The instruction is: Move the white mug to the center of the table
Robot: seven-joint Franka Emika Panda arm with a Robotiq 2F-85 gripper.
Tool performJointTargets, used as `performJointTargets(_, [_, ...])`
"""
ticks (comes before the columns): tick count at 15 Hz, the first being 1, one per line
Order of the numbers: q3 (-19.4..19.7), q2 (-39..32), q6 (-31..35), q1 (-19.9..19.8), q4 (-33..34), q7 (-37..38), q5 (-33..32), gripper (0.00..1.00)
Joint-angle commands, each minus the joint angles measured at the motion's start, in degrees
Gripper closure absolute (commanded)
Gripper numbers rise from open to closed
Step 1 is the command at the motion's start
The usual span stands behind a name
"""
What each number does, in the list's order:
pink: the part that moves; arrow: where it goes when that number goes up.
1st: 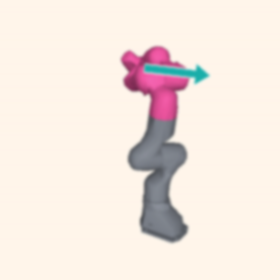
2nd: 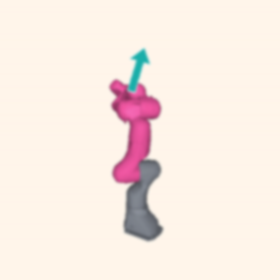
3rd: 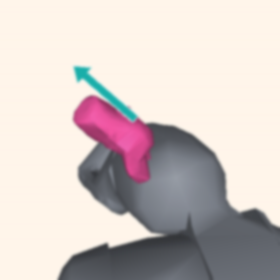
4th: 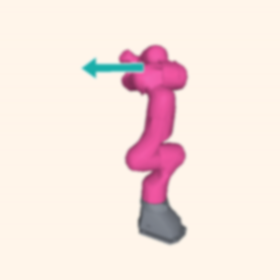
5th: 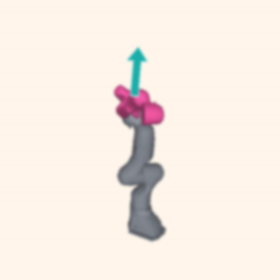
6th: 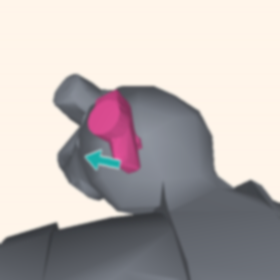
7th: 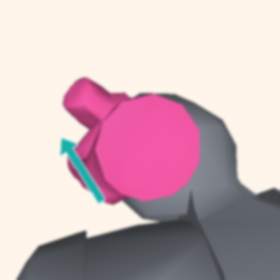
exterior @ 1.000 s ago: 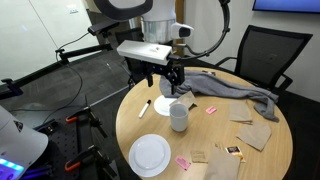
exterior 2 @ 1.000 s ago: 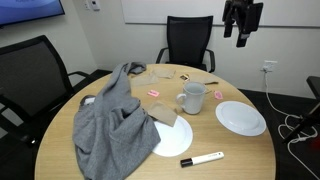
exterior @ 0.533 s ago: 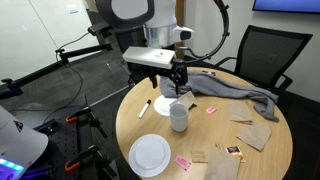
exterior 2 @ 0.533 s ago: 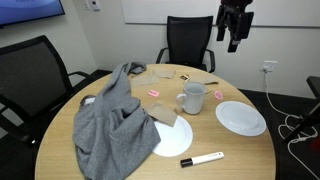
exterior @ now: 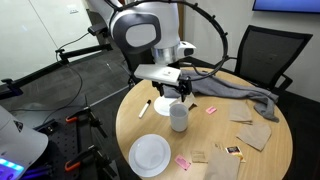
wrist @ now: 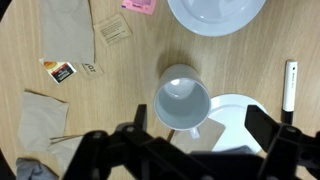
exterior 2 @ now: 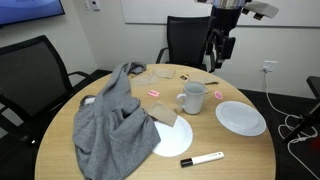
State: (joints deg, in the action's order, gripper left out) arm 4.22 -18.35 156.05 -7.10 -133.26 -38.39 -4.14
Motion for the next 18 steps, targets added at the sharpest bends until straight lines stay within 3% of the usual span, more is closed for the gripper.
performJointTargets(1, [-2.4, -4.1, 0.5, -3.3, 3.7, -0.7, 0.5, 0.0])
performJointTargets(6, [-3.5, -9.9, 0.4, -5.6, 8.8, -0.5, -0.3, 0.0])
performJointTargets(18, [-3.7, -18.8, 0.2, -5.4, 16.9, 0.6, -3.8, 0.0])
